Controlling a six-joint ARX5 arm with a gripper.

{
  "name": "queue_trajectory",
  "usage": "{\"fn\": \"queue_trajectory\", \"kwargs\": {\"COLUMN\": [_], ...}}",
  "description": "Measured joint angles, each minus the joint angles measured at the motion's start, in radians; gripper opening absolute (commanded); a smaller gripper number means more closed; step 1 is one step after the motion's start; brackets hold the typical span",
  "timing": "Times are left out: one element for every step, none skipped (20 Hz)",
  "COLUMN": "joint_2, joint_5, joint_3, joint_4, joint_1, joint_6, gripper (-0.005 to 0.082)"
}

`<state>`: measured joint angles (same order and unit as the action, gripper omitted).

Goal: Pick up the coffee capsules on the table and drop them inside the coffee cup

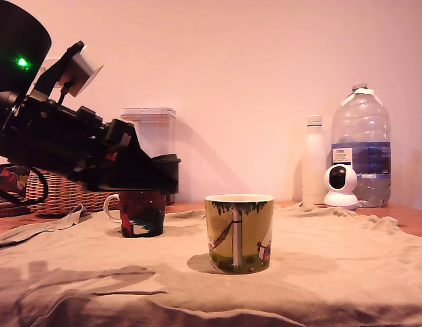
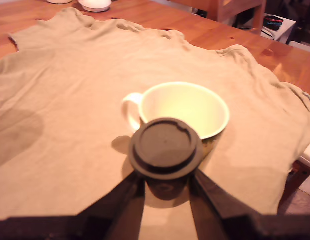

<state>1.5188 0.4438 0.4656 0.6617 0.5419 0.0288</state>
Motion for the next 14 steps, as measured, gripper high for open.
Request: {"fn": "queue_trajectory", "kwargs": {"joint_2": [0.000,0.000,0.000,0.000,0.000,0.000,0.000,0.000,0.000,0.000,0.000,0.000,0.000,0.000], "joint_5": [-0.001,-0.005,-0.008,-0.020,-0.033,-0.048,-0.056,-0.060,-0.060,-0.061,-0.063,-0.067,-0.071,-0.072], "joint_3": [0.000,0.000,0.002,0.005,0.013,0.024,0.040,0.059,0.083,0.110,0.140,0.171,0.199,0.228], "joint_4": [0.009,0.022,0.028,0.028,0.027,0.024,0.011,-0.010,-0.039,-0.076,-0.117,-0.157,-0.192,-0.231], "joint_1": [0.013,0.028,0.043,0.058,0.071,0.080,0.089,0.096,0.101,0.107,0.111,0.113,0.115,0.118], "joint_6": [-0.002,-0.011,-0.014,-0.021,-0.026,-0.029,-0.030,-0.030,-0.030,-0.030,-0.030,-0.026,-0.023,-0.020], "gripper": [0.0160,0.0160,0.0160,0.0160,0.0160,0.0160,0.0160,0.0160,0.0160,0.0160,0.0160,0.0160,0.0160,0.0160]}}
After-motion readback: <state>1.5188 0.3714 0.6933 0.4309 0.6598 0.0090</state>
